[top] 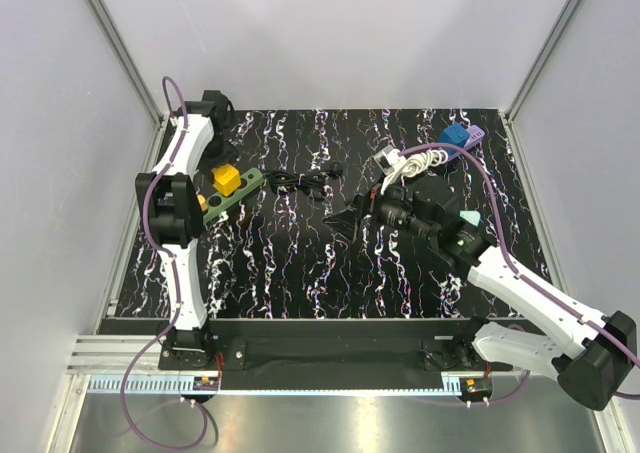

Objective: Insert the plug

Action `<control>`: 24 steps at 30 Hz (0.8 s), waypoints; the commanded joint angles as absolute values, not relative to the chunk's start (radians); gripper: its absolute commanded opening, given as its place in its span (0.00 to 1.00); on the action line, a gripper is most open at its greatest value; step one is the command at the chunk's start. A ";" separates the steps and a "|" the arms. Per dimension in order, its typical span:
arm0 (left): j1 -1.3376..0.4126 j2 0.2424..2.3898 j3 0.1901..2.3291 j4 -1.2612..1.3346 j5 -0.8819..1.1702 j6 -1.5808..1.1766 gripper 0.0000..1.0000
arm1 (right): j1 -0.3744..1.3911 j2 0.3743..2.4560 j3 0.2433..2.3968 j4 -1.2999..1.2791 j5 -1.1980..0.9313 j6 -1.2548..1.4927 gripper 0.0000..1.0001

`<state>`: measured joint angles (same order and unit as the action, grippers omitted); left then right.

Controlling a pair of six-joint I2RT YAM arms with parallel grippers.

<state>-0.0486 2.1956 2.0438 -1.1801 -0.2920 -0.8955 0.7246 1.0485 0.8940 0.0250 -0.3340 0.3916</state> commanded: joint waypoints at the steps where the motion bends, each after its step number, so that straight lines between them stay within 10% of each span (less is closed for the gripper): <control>1: -0.037 2.198 2.074 -1.193 -0.290 -0.896 0.00 | 0.724 1.058 0.910 0.055 -0.336 0.362 1.00; 24: -0.040 2.152 2.011 -1.233 -0.258 -0.871 0.00 | 0.723 1.071 0.917 0.055 -0.345 0.374 1.00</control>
